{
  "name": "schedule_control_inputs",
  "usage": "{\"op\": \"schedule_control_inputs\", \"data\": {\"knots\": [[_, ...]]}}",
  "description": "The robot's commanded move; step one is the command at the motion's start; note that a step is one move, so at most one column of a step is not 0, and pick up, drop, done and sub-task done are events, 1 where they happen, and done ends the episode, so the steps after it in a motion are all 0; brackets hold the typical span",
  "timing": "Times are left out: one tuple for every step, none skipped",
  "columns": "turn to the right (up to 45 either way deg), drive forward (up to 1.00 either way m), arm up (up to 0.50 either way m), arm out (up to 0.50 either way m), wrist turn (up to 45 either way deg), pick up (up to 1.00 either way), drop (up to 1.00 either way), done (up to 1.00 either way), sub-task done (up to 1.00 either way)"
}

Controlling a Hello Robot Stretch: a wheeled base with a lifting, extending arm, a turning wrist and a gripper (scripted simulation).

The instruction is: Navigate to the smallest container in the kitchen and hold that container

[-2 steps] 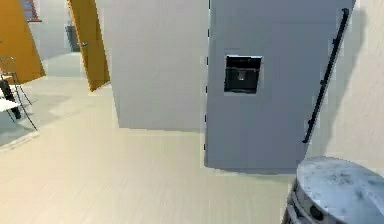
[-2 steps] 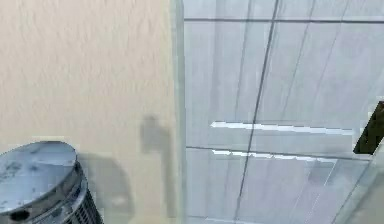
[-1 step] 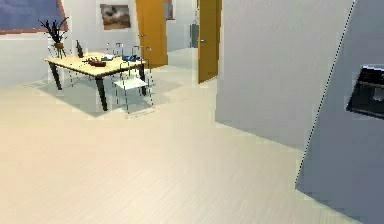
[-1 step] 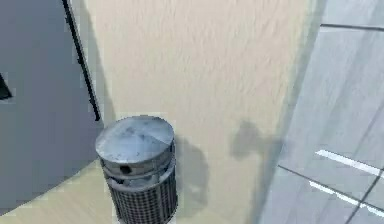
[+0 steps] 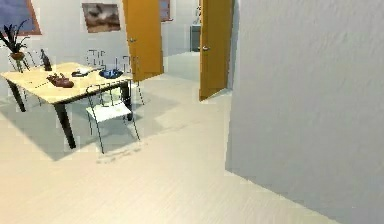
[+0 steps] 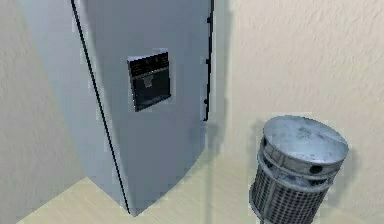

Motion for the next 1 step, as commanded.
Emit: {"op": "schedule_control_inputs", "data": {"knots": [[-3.0, 0.0, 0.0, 0.0, 0.0, 0.0, 0.0, 0.0, 0.0]]}}
